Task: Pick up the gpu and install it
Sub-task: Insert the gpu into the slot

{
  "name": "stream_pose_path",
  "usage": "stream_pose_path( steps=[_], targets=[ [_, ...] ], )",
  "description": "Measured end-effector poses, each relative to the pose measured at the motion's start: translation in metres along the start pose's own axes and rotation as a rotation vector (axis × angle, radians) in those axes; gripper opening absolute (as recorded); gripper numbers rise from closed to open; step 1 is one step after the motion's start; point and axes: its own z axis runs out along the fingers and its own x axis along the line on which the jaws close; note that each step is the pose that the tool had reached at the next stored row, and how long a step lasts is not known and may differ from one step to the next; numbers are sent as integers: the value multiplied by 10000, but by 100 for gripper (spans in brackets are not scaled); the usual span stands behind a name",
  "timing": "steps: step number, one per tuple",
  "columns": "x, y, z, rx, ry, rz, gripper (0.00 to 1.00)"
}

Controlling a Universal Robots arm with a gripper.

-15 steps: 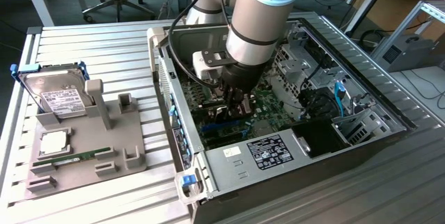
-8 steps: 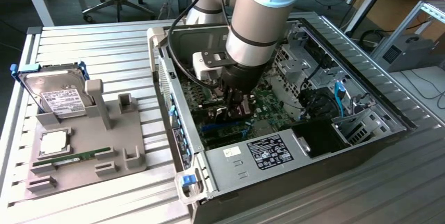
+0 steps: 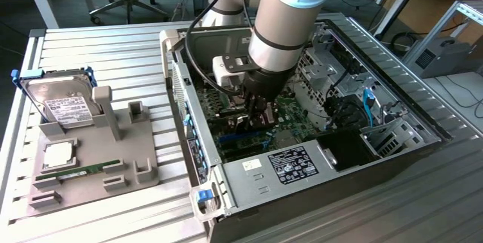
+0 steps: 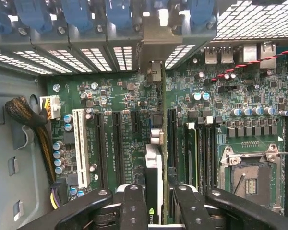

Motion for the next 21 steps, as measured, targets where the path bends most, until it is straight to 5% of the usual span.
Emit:
stream_pose_path(
  steps=[11,15,21],
  targets=[
    [11,-1,-2,5,6,100,27],
    [12,-2,-7,14,161,139,27],
    [11,5,-8,20,161,293,27]
  ],
)
